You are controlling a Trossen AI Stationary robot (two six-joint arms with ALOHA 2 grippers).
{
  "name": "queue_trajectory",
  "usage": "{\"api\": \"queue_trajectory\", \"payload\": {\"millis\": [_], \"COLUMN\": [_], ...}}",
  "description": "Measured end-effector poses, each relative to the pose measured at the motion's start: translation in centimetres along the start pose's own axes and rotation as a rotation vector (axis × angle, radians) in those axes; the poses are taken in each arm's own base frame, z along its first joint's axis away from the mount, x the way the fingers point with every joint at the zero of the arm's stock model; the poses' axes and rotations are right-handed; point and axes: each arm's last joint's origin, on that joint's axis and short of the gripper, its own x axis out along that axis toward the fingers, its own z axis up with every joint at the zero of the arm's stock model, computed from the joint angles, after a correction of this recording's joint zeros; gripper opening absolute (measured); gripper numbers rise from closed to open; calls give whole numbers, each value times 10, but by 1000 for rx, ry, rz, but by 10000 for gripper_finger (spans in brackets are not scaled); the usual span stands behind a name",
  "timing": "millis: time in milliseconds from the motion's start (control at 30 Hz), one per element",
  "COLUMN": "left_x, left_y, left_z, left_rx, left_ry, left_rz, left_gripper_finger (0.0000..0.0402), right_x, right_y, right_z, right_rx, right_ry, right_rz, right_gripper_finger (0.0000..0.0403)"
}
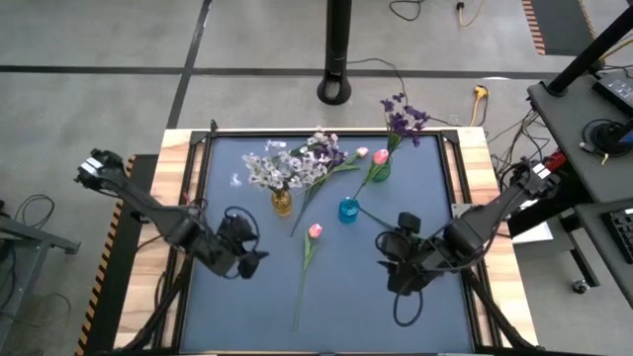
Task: Sort flowers into vase by color
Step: Put the bottom pink tulip into the blue flower vase
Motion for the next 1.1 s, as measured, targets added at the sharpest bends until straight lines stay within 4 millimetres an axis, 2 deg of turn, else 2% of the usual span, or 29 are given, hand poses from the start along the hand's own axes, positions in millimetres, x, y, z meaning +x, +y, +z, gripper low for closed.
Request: {"api": "queue_trajectory", "payload": {"millis": [167, 300, 500, 700, 900, 1100], "left_x": [31, 53, 73, 105, 131, 154], "left_y": [-25, -41, -77, -114, -119, -120], "left_z": [-13, -19, -16, -24, -36, -55], "left_rx": [-31, 12, 180, 340, 362, 317], "left_ry": [-32, -37, -126, -134, -75, 13], "left_rz": [-58, -8, 171, 220, 371, 392], "left_gripper_finger": [297, 297, 297, 297, 297, 289], "right_x": [-1, -3, -8, -8, -3, 2], "right_y": [3, 11, 16, 16, 14, 13], "right_z": [-14, -21, -26, -29, -33, -37], "right_rx": [55, 44, 21, -30, -57, -68], "right_ry": [106, 114, 99, 76, 75, 86], "right_rz": [-15, -3, 4, -25, -56, -74], "right_gripper_finger": [217, 217, 217, 217, 217, 217]}}
